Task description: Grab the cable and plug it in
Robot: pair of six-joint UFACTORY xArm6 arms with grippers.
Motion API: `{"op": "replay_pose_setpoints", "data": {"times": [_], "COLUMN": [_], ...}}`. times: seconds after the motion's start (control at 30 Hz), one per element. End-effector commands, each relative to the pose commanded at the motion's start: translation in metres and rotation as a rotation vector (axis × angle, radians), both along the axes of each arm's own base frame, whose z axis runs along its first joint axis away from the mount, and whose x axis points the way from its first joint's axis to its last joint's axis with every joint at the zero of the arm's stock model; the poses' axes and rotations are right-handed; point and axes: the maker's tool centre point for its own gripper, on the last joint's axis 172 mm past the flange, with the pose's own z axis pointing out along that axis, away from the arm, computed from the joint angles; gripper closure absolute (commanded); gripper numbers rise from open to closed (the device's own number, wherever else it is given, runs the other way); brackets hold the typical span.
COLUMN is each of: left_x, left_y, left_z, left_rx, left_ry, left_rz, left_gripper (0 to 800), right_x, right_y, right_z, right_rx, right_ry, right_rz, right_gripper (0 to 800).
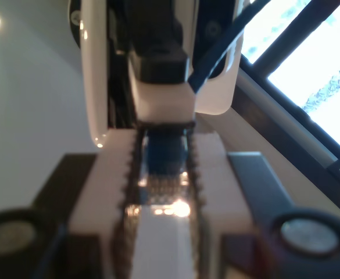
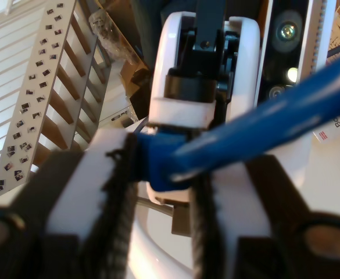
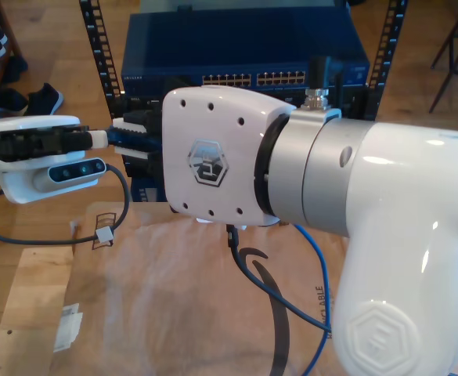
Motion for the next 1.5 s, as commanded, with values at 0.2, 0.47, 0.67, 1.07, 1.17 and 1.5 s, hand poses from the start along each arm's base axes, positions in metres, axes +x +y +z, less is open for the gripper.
{"op": "replay_pose_setpoints", "data": {"times": [0.2,0.47,0.67,1.07,1.17,1.5], "left_x": [-0.001,0.002,0.031,-0.063,-0.101,-0.185], "left_y": [0.001,0.002,0.058,0.159,0.167,0.203], "left_z": [0.000,0.000,-0.016,-0.121,-0.133,-0.168], "left_rx": [0.007,0.024,0.248,0.852,0.916,0.930], "left_ry": [0.024,0.019,-0.047,-0.166,-0.205,-0.265], "left_rz": [-0.008,0.010,0.205,0.075,-0.014,-0.008], "left_gripper": [357,3,2,1,1,1], "right_x": [0.000,0.001,0.040,0.140,0.148,0.143], "right_y": [0.000,0.001,-0.016,-0.143,-0.165,-0.235], "right_z": [0.000,-0.003,-0.022,-0.083,-0.089,-0.100], "right_rx": [0.002,-0.004,-0.036,-0.133,-0.166,-0.176], "right_ry": [0.002,0.004,0.029,0.091,0.063,-0.154], "right_rz": [-0.001,-0.002,-0.083,-0.387,-0.425,-0.597], "right_gripper": [771,784,799,800,799,799]}}
